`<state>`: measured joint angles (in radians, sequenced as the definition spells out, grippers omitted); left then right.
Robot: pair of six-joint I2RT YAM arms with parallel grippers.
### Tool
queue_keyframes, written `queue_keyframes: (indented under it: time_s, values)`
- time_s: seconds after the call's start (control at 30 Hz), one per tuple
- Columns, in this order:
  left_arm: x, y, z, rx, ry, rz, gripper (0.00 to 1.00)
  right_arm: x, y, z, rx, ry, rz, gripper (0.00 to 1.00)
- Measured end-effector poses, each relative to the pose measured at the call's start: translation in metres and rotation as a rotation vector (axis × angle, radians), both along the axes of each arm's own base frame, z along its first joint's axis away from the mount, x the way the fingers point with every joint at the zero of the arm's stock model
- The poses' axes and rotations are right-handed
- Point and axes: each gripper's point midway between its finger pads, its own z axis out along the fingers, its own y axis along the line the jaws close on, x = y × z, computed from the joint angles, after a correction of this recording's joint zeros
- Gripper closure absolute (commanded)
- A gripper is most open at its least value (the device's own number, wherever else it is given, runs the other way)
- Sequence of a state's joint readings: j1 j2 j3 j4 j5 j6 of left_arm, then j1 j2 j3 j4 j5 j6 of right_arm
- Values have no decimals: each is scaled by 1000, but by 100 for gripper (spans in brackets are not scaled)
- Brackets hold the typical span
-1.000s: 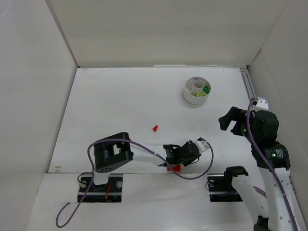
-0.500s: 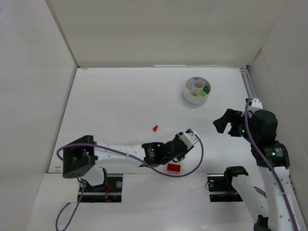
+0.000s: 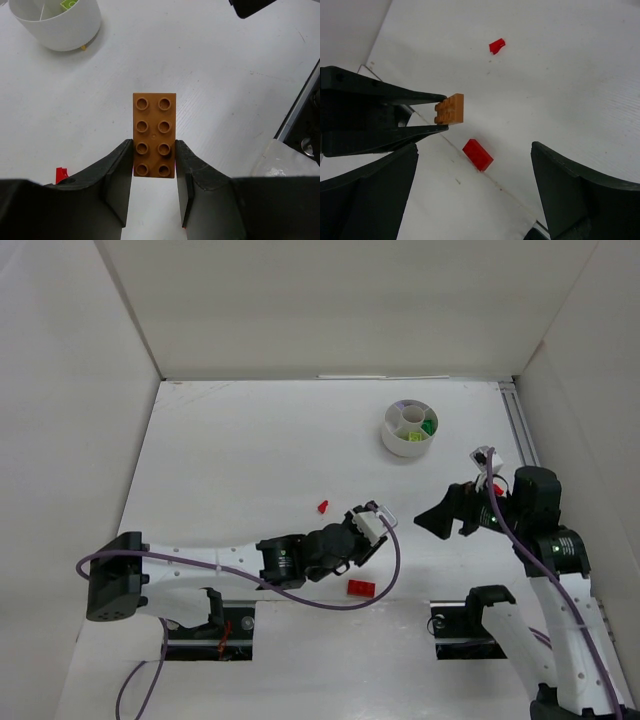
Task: Sort the legos into containers by color
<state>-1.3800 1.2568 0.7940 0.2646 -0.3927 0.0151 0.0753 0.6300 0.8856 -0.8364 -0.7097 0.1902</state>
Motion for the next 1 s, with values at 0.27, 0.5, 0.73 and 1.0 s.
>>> queue_keyframes:
  time_s: [0.27,0.5,0.73,1.0]
  values:
    - [1,1,2,3,-15,1,78,8,32,1,38,27,133,5]
    - [5,3,3,7,-27,19,78,16,60,-12,-20,81,172,18]
    - [7,5,13,-20,-44,34,78,23,77,-18,-68,88,168,35]
    - [11,9,25,-52,-63,59,78,27,88,-20,-63,94,167,63]
